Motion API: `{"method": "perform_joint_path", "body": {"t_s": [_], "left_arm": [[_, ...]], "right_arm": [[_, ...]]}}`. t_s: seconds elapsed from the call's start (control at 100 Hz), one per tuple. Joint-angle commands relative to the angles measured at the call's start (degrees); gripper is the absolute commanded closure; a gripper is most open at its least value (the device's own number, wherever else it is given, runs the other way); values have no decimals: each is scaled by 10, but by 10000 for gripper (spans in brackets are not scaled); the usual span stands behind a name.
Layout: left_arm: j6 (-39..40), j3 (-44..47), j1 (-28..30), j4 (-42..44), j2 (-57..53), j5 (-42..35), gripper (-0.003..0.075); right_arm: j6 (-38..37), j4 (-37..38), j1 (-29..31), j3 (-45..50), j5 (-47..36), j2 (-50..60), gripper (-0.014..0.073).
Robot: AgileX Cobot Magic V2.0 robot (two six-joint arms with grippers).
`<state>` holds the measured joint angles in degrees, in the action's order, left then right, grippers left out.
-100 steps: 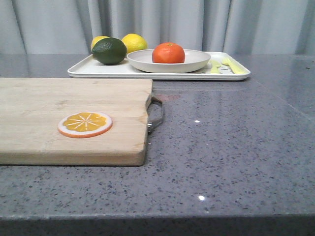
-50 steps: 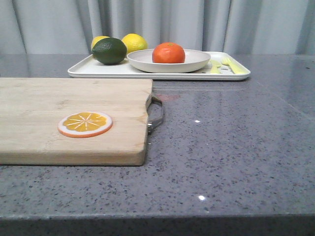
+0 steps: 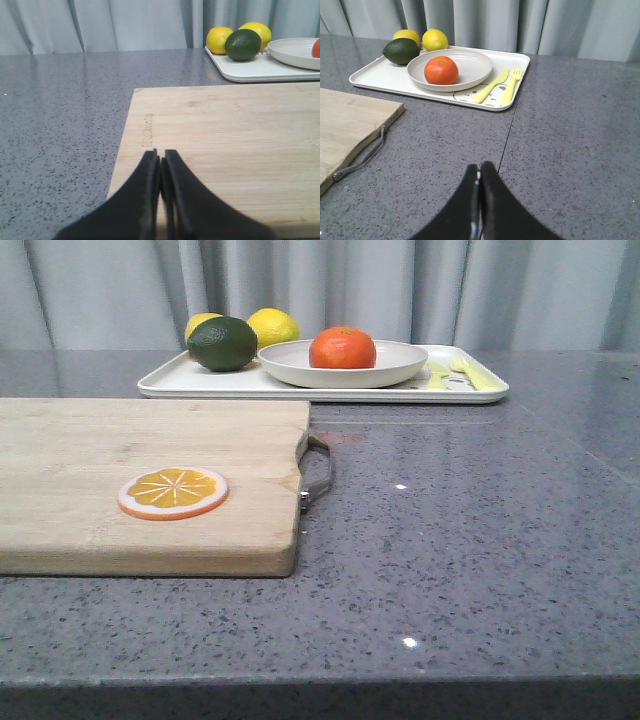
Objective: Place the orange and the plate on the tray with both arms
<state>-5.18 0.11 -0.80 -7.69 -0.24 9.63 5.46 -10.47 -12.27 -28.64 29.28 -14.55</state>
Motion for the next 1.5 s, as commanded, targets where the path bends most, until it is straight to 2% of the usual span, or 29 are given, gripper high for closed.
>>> {"method": "perform_joint_path", "body": {"t_s": [0.0,0.35,0.47,0.64,0.78,1.05,1.12,1.3,1.49], "left_arm": [[2,5,1,-1,-19,-40,740],[2,5,1,-1,-19,-40,740],[2,5,1,-1,-19,-40,740],[2,5,1,-1,-19,-40,740],[2,5,1,-1,-19,-40,740],[2,5,1,-1,-19,-40,740],[2,5,1,-1,-19,-40,740],[2,5,1,-1,-19,-40,740],[2,5,1,-1,-19,-40,740]], "right_arm": [[5,2,2,-14,-43,-4,649],[5,20,2,-5,-51,-4,649],[-16,63,7,35,-143,-4,649],[-33,69,25,133,-331,-4,649],[-39,79,52,197,-394,36,649],[-55,92,111,275,-393,100,649],[-65,101,117,291,-392,116,649],[-65,101,118,290,-330,160,649],[-65,101,118,290,-327,159,649]]}}
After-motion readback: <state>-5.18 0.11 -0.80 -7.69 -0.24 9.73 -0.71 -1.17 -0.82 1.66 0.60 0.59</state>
